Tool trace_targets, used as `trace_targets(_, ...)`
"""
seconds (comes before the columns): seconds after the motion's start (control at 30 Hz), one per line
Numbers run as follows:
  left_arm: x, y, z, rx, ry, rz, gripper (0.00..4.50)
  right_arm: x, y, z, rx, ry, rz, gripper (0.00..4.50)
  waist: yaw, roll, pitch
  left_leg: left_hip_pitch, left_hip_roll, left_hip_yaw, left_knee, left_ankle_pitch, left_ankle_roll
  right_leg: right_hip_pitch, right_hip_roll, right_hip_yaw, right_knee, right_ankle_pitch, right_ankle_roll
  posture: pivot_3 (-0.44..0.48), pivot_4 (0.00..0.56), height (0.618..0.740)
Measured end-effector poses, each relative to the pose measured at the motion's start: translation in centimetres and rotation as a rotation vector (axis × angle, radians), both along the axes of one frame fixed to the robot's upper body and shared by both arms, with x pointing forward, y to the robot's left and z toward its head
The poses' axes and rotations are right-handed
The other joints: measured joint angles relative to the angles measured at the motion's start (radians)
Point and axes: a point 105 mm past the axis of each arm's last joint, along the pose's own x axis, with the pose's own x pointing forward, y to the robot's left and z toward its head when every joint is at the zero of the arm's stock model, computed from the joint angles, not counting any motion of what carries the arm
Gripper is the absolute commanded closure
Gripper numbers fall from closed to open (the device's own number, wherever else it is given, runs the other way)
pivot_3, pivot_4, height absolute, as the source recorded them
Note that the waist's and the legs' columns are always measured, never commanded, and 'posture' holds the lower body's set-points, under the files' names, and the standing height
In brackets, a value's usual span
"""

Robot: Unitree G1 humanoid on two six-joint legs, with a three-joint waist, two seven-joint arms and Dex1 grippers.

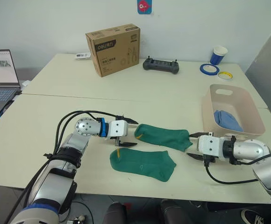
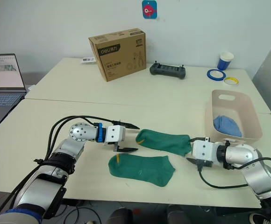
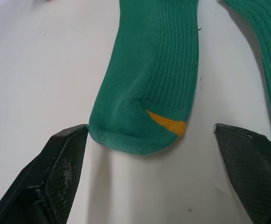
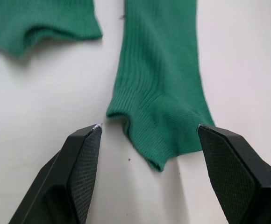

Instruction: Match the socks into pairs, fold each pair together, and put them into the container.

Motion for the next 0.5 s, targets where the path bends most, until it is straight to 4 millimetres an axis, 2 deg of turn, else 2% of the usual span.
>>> trace_targets(0.1, -0.2, -0.2, -0.2, 0.011, -0.006, -0.020, 0.92, 0.3, 0.7, -0.1, -0.007, -0.035, 0.034, 0.93, 0.002, 0.000, 0.000, 0.000, 0.000, -0.001, 0.000, 0.000, 0.000, 0.000, 0.000, 0.000, 0.000, 0.000, 0.000, 0.000, 0.150, 0.740)
trace_targets(0.3, -0.3, -0.3, -0.8, 0.013, 0.016, -0.019, 2.91, 1.1, 2.2, -0.1, 0.038, -0.103, 0.061, 0.93, 0.005, 0.000, 0.000, 0.000, 0.000, 0.000, 0.000, 0.000, 0.000, 0.000, 0.000, 0.000, 0.000, 0.000, 0.000, 0.000, 0.150, 0.740)
trace_targets(0.37, -0.2, -0.3, -0.9, 0.014, 0.022, -0.015, 3.55, 1.0, 2.3, -0.1, 0.049, -0.105, 0.073, 1.32, 0.005, 0.000, 0.000, 0.000, 0.000, 0.000, 0.000, 0.000, 0.000, 0.000, 0.000, 0.000, 0.000, 0.000, 0.000, 0.000, 0.150, 0.740)
trace_targets(0.47, -0.3, -0.2, -1.0, 0.017, 0.032, -0.014, 4.50, 0.6, 2.7, 0.0, 0.080, -0.073, 0.099, 2.24, 0.005, 0.000, 0.000, 0.000, 0.000, -0.001, 0.000, 0.000, 0.000, 0.000, 0.000, 0.000, 0.000, 0.001, -0.001, 0.000, 0.150, 0.740)
trace_targets(0.5, -0.3, -0.2, -1.1, 0.017, 0.034, -0.015, 4.50, 0.5, 2.8, 0.0, 0.083, -0.067, 0.105, 2.57, 0.005, 0.000, 0.000, 0.000, 0.000, -0.001, 0.000, 0.000, 0.000, 0.000, 0.000, 0.000, 0.000, 0.001, -0.001, 0.000, 0.150, 0.740)
